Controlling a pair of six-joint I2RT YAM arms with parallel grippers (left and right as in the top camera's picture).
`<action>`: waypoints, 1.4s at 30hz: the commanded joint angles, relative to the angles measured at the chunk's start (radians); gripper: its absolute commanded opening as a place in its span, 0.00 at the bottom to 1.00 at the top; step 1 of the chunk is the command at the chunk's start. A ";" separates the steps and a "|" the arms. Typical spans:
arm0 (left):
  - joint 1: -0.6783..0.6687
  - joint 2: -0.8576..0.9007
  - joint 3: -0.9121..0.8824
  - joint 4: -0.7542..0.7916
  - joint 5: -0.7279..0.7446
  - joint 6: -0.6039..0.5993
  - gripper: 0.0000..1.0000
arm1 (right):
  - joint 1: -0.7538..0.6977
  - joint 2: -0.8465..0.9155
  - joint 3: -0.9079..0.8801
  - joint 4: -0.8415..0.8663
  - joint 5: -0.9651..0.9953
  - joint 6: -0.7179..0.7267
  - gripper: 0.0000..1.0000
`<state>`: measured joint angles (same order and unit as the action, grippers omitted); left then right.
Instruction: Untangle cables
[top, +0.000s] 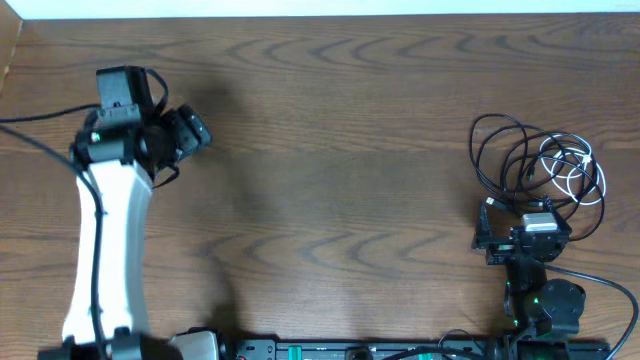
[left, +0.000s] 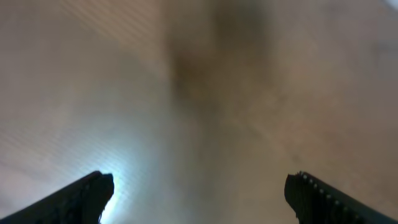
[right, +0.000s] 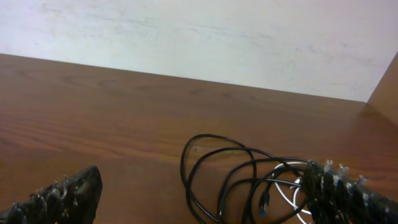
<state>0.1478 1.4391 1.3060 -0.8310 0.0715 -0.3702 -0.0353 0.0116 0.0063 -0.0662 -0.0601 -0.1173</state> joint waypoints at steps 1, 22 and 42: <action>-0.013 -0.127 -0.105 0.164 -0.013 -0.009 0.93 | -0.007 -0.006 -0.001 -0.004 -0.010 -0.011 0.99; -0.016 -1.047 -0.884 0.533 -0.017 -0.004 0.94 | -0.007 -0.006 -0.001 -0.005 -0.010 -0.011 0.99; -0.016 -1.430 -1.204 0.960 -0.050 0.021 0.94 | -0.007 -0.006 -0.001 -0.005 -0.010 -0.011 0.99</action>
<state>0.1341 0.0387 0.1669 0.0391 0.0376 -0.3626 -0.0353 0.0109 0.0063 -0.0669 -0.0605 -0.1177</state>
